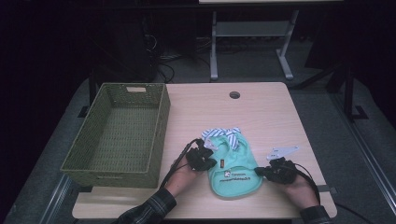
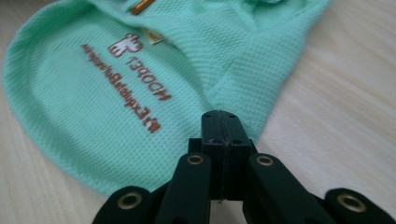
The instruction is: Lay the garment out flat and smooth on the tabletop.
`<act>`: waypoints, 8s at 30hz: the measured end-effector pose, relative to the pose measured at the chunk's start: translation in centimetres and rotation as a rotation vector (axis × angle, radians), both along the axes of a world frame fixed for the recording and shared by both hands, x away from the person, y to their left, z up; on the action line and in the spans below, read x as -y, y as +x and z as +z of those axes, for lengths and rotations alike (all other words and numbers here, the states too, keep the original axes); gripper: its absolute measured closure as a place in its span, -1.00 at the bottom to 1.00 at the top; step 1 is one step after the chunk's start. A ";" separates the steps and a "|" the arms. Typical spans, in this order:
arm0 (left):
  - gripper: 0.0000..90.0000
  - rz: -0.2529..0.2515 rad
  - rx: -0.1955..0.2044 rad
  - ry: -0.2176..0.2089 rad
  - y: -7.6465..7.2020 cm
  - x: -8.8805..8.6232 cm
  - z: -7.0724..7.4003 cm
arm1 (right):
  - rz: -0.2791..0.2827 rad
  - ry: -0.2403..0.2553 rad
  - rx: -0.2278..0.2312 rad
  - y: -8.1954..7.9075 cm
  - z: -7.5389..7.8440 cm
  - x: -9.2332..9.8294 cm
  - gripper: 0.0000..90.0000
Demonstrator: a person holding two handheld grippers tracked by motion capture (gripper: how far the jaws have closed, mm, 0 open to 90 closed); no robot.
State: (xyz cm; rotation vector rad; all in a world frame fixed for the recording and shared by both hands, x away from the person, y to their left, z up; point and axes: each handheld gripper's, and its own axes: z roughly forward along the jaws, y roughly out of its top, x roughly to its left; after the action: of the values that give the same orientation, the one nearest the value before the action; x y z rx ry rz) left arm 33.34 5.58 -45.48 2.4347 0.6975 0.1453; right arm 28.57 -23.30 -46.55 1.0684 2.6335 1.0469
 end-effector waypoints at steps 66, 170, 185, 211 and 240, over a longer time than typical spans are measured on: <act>0.10 0.164 0.019 -0.164 11.7 0.4 1.4 | -0.117 0.112 0.069 13.6 2.7 -1.7 0.50; 0.78 -0.073 0.248 -0.265 2.1 -1.2 5.8 | -0.062 0.143 0.285 4.6 4.7 -2.1 0.78; 0.76 -0.064 0.171 -0.259 0.4 -2.2 3.9 | -0.022 0.152 0.240 3.5 3.4 -2.5 0.76; 0.73 -0.098 0.056 -0.172 -1.9 -2.9 0.6 | 0.025 0.176 0.130 0.3 1.1 -2.3 0.60; 0.99 -0.089 0.026 -0.239 -2.1 -3.6 3.2 | 0.005 0.267 0.160 0.2 2.9 -0.8 0.99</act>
State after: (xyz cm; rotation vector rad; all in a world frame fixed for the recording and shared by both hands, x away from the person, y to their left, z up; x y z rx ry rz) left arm 31.25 9.15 -42.23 2.2256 0.5597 0.0547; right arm 28.80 -22.47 -43.60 0.9759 2.4217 1.4521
